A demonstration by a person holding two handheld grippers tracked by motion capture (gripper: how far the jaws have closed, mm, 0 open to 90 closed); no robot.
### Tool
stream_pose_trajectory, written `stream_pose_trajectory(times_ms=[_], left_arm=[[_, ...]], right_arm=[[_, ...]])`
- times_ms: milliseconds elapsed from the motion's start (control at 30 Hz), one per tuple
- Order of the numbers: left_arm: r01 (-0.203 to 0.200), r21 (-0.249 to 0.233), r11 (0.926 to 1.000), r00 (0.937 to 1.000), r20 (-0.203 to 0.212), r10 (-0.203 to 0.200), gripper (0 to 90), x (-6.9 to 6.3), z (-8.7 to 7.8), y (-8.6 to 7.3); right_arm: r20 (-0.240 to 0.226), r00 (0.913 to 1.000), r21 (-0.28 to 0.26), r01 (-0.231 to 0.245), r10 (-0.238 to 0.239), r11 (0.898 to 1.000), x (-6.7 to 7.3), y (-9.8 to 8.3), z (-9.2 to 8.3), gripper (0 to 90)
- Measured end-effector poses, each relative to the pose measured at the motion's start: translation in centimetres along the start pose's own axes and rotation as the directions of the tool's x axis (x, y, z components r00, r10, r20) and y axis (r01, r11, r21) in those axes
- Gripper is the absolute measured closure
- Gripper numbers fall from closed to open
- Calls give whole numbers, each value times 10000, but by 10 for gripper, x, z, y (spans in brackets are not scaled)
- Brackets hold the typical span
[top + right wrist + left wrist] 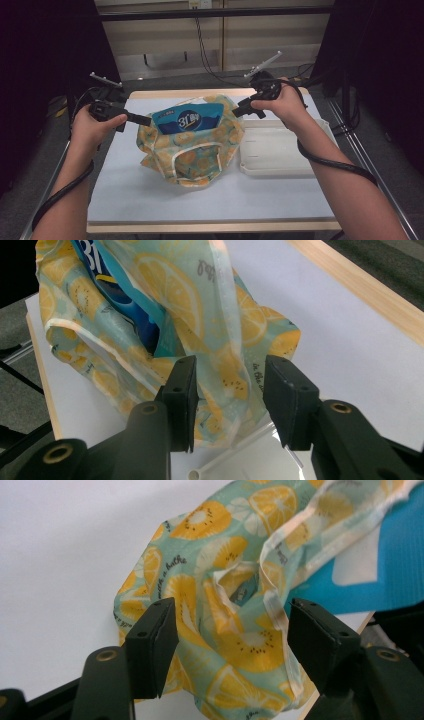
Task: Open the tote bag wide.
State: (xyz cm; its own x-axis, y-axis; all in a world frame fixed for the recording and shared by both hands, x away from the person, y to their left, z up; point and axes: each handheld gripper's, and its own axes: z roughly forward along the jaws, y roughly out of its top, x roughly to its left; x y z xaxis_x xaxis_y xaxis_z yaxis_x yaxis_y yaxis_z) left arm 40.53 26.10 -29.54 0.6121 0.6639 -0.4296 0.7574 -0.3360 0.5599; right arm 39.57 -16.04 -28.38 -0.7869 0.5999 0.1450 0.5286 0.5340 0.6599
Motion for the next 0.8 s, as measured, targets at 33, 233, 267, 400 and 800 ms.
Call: stream_pose_trajectory(times_ms=[33,233,267,400,800], left_arm=[[-257,141,9996,9996,84,256,365,0,0,0],[-361,217,9991,9990,271,355,414,-2,6,0],[-212,198,9996,9994,278,206,432,-2,8,1],[-238,178,9996,9981,581,227,553,0,13,2],[-20,410,9992,9953,969,-20,844,7,21,0]], right_arm=[[27,10000,35,-4,4,10000,0,0,0,572],[28,9999,63,-96,96,9999,1,1,0,577],[31,10000,-17,-82,82,10000,0,1,1,583],[31,9999,-14,-103,103,9999,-2,0,3,599],[37,9999,222,-104,103,9997,-4,0,13,658]])
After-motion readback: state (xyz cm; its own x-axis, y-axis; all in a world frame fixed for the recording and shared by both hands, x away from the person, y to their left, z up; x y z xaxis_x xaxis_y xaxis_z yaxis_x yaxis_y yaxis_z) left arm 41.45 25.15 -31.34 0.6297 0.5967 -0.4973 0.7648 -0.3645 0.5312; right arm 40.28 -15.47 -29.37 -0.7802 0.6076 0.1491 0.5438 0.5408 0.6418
